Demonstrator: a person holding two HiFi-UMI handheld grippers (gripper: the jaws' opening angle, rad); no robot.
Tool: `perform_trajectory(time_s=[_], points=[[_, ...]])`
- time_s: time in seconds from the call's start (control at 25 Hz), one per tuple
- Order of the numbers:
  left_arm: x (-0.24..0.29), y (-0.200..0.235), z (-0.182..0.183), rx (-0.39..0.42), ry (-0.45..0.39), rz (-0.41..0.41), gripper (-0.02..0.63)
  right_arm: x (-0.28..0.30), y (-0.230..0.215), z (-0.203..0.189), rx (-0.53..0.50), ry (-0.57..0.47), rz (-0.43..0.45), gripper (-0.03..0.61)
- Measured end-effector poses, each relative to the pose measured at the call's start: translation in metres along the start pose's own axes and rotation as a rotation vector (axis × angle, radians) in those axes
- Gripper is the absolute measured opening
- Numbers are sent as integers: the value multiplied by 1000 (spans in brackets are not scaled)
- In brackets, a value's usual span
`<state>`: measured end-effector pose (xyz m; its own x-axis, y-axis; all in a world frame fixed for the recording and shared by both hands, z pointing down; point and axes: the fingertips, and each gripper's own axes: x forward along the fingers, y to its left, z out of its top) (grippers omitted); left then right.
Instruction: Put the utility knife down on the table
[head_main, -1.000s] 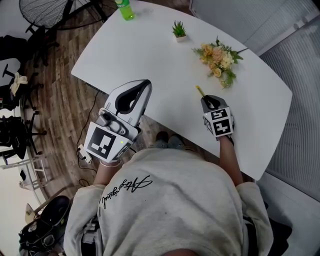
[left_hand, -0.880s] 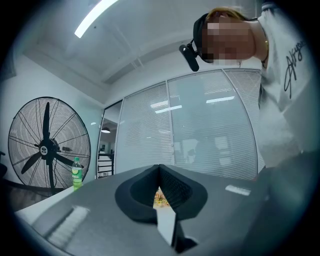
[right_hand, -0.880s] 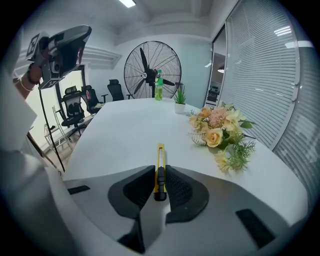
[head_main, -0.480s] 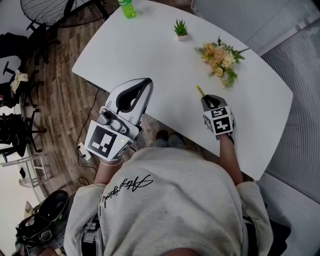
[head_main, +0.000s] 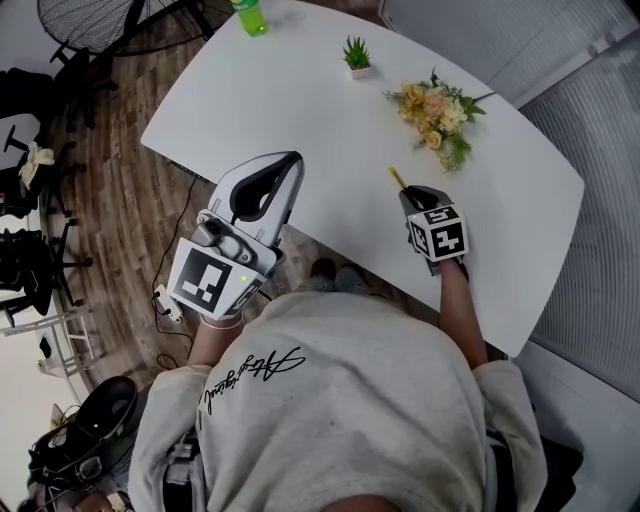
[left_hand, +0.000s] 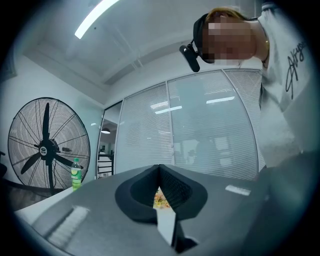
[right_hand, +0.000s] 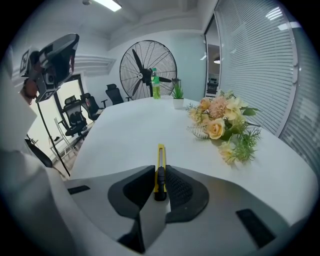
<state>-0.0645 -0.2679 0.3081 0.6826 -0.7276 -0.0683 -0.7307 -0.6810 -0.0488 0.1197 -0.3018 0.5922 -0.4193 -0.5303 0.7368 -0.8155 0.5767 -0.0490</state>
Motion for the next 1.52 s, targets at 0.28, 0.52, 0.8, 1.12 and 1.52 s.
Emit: perform_trajectory(time_s=[0.28, 0.52, 0.8, 1.12, 1.52], points=[[3, -1, 7, 4, -11, -9, -2, -1, 0, 3, 3, -13, -26, 71], [4, -5, 9, 7, -16, -19, -3, -1, -1, 5, -17, -22, -37, 69], [7, -8, 13, 8, -16, -33, -2, -3, -1, 11, -36, -43, -57, 124], [7, -10, 16, 21, -23, -45, -2, -15, -5, 23, -61, -96, -102, 153], [4, -22, 20, 30, -39, -84, -2, -61, 7, 61, -64, -248, -126, 160]])
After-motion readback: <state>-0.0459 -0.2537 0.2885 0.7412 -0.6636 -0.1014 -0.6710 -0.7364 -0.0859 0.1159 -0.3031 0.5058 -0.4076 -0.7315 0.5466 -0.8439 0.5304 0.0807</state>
